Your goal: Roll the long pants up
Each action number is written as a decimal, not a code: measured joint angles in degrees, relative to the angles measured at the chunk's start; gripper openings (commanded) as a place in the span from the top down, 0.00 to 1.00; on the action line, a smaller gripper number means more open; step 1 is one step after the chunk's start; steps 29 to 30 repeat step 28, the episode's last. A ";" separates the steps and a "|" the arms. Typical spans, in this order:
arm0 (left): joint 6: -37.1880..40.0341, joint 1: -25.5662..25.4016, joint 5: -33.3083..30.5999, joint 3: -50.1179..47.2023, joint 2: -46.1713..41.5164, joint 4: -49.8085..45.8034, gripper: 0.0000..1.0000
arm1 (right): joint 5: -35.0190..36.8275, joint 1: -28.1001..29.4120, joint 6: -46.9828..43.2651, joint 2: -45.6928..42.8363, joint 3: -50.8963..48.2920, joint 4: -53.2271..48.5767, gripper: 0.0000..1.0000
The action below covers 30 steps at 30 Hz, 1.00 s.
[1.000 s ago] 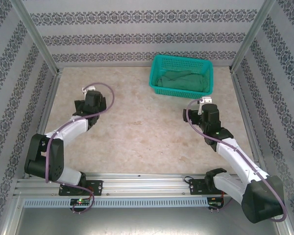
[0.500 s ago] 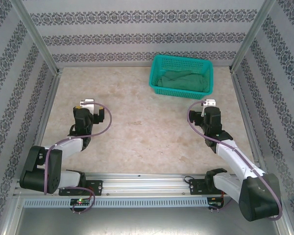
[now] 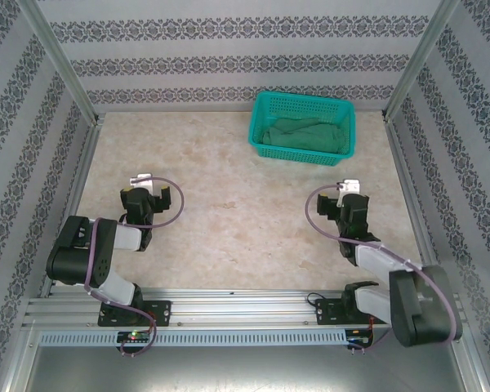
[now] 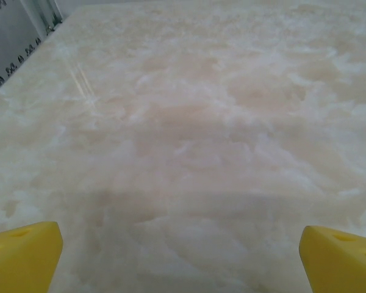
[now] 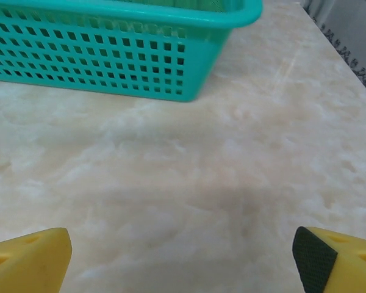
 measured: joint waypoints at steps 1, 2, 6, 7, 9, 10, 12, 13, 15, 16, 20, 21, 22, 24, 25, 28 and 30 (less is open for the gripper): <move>0.02 0.00 0.17 0.00 0.00 0.42 0.00 | -0.85 -0.31 -0.46 2.27 0.35 2.45 0.12; 0.02 0.00 0.48 0.02 0.00 0.39 0.00 | -1.66 -0.37 -1.09 5.11 1.20 4.66 0.13; 0.07 0.02 2.05 1.27 0.13 -0.24 0.00 | -5.99 -2.32 -2.21 16.96 3.78 15.08 0.02; 0.09 0.04 2.40 1.66 0.13 -0.26 0.00 | -7.23 -3.08 -2.34 18.21 3.82 15.41 0.02; 0.09 0.04 2.82 1.99 0.13 -0.26 0.00 | -9.46 -4.09 -2.58 18.32 3.85 15.63 0.02; 0.09 0.04 2.89 2.05 0.13 -0.28 0.00 | -9.79 -4.35 -2.54 18.34 4.11 16.46 0.02; 0.09 0.04 3.10 2.05 0.13 -0.31 0.00 | -9.79 -4.46 -2.29 18.32 5.44 16.15 0.02; 0.09 0.04 3.26 2.05 0.13 -0.31 0.00 | -9.77 -4.46 -2.27 18.32 6.05 16.28 0.02; 0.09 0.04 3.45 2.05 0.13 -0.33 0.00 | -9.77 -4.46 -2.23 18.25 6.62 16.94 0.02; 0.09 0.04 3.54 2.05 0.13 -0.35 0.00 | -9.77 -4.46 -2.23 18.25 6.75 16.92 0.02; 0.09 0.04 4.09 2.05 0.13 -0.39 0.00 | -9.77 -4.46 -2.16 18.25 6.75 16.76 0.02; 0.09 0.04 4.13 2.05 0.13 -0.39 0.00 | -9.77 -4.46 -2.14 18.25 6.75 16.76 0.02; 0.09 0.04 4.15 2.05 0.13 -0.48 0.00 | -9.77 -4.46 -2.12 18.25 6.75 16.70 0.02; 0.09 0.07 4.20 2.05 0.13 -0.57 0.00 | -9.77 -4.46 -2.12 18.25 6.75 16.59 0.02; 0.09 0.20 4.55 2.10 0.13 -0.70 0.00 | -9.77 -4.46 -2.12 18.25 6.75 16.55 0.02; 0.07 0.94 5.29 2.43 0.13 -1.20 0.00 | -9.77 -4.46 -2.12 18.25 6.75 16.55 0.02; 0.07 0.94 5.29 2.43 0.13 -1.20 0.00 | -9.77 -4.46 -2.12 18.25 6.75 16.55 0.02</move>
